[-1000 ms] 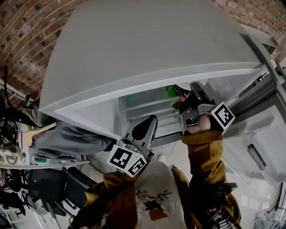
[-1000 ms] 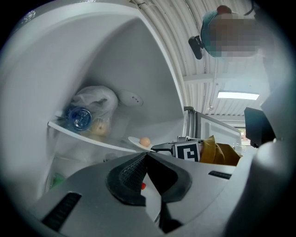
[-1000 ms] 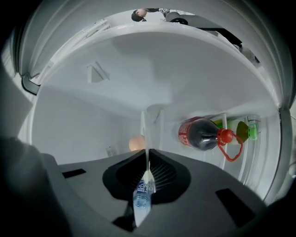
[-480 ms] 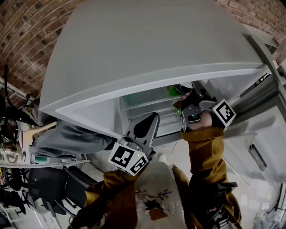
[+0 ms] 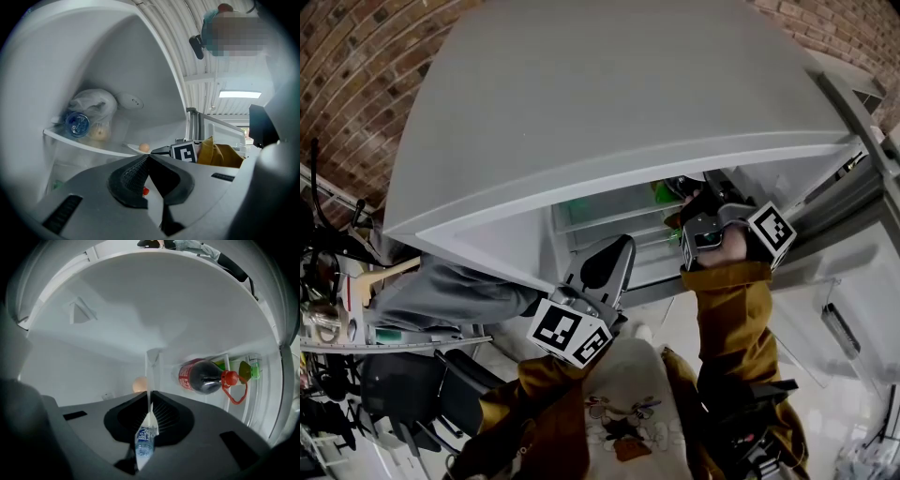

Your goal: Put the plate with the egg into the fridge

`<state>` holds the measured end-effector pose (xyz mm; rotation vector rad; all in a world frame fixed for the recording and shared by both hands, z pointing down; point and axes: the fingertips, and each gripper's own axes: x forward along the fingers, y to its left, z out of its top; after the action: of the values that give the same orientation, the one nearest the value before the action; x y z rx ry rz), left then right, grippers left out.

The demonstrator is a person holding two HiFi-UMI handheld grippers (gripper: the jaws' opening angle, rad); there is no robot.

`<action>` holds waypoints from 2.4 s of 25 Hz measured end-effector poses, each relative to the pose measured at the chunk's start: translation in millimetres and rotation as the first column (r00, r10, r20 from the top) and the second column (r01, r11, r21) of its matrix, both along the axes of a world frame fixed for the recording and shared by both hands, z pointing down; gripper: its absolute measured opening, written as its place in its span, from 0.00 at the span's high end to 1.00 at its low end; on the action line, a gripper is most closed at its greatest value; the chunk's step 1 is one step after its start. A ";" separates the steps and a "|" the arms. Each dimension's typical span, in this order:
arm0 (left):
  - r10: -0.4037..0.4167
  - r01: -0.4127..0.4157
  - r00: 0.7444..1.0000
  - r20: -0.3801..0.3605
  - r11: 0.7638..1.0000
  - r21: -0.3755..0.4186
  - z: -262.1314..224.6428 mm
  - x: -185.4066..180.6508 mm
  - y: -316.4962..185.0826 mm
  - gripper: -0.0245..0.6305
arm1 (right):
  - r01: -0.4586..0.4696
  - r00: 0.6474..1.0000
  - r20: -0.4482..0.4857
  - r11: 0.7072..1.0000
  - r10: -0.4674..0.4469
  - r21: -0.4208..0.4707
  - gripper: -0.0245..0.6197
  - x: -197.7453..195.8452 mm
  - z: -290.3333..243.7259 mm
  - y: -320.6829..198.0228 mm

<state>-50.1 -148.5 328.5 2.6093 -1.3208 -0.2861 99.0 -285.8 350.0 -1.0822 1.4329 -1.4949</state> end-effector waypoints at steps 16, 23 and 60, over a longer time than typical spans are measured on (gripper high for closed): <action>-0.003 0.003 1.000 -0.002 1.000 0.000 -0.1 2.4 -2.5 0.95 | 0.003 1.000 0.020 0.999 -0.002 -0.047 0.94 -0.5 10.0 -6.0; -0.009 0.009 1.000 -0.006 1.000 -0.005 0.5 -1.8 -2.3 0.95 | -0.004 1.000 0.021 0.998 0.006 -0.067 0.94 -1.8 11.6 -6.5; 0.025 -0.025 1.000 -0.016 0.999 -0.030 9.9 4.3 2.3 0.95 | -0.010 0.999 -0.032 1.000 0.010 -0.023 0.69 12.3 6.9 9.0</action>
<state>-45.8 -146.2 338.4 2.5918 -1.2765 -0.2797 111.3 -276.8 356.9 -1.1302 1.4333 -1.4963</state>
